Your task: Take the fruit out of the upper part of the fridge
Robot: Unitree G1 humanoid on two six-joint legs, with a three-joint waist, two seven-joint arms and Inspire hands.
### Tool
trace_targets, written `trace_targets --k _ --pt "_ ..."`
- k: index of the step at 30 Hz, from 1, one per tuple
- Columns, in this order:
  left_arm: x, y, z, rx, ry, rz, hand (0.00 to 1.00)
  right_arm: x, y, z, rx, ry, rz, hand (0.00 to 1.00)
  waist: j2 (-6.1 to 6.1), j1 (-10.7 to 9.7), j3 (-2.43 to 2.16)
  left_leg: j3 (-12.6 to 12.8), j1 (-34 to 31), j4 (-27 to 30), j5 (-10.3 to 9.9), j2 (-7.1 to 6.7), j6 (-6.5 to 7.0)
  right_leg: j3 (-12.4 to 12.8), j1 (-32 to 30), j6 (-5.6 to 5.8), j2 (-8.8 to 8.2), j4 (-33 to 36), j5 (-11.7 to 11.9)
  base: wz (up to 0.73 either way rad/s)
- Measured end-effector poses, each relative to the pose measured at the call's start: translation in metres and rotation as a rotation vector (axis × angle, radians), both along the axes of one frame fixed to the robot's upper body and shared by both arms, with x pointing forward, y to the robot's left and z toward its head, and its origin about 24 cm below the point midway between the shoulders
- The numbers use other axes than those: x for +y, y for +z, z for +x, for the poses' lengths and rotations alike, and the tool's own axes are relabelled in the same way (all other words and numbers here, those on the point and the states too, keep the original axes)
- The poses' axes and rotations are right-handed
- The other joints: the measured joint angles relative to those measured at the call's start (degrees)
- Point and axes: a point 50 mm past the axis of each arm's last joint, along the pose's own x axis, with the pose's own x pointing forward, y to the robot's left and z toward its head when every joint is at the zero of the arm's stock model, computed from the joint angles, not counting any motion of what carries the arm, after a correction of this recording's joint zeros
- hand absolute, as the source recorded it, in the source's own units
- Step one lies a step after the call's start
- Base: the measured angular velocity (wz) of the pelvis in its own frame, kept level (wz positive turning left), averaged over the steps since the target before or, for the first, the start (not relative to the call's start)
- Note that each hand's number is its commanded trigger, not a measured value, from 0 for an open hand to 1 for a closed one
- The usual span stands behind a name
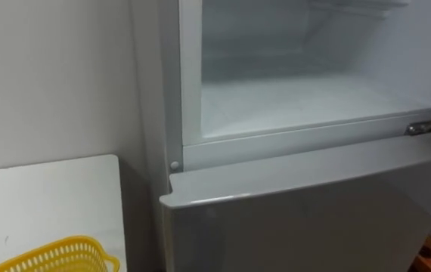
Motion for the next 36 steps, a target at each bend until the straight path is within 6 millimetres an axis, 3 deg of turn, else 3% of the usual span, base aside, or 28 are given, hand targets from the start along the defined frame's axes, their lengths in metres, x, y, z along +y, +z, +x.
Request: trace_targets --k 5,13,20,31,36 --pt "0.001 0.001 0.003 -0.017 -0.006 0.003 0.0 -0.019 0.024 0.01 -0.023 -0.019 -0.078 0.0 -0.63 -0.1 -0.18 0.6 -0.9 0.0 0.0 0.14 0.0 0.5 -0.9 -0.1 0.33 0.3 0.1 -0.04" --pt "0.0 0.001 0.005 -0.04 -0.018 -0.001 0.0 -0.035 0.068 0.032 -0.158 -0.059 -0.224 0.0 -0.24 -1.5 -0.39 0.5 -1.2 0.0 0.0 0.21 0.0 -0.2 -0.8 -0.1 0.34 0.2 0.1 0.05" --pt "-0.002 -0.001 -0.002 -0.035 -0.006 -0.012 0.0 -0.039 0.089 0.036 -0.172 -0.079 -0.304 0.0 0.44 -1.7 -0.36 0.4 -1.2 0.0 0.0 0.22 0.0 -0.4 -0.9 -0.14 0.19 0.4 0.2 0.01" --pt "-0.004 -0.001 -0.011 -0.04 -0.008 -0.031 0.0 -0.05 0.171 0.06 -0.383 -0.044 -0.59 0.0 0.91 -1.6 -0.56 0.3 -1.8 0.2 0.0 0.04 0.0 -0.2 -1.8 -0.14 -0.21 1.0 0.2 0.0" --pt "-0.006 -0.002 -0.019 -0.016 -0.012 -0.046 0.0 -0.043 0.193 0.069 -0.487 0.042 -0.76 0.0 0.88 -1.5 -0.56 0.2 -1.7 0.2 0.0 0.18 -0.02 -0.2 -1.8 -0.16 -0.15 0.8 0.2 0.0"
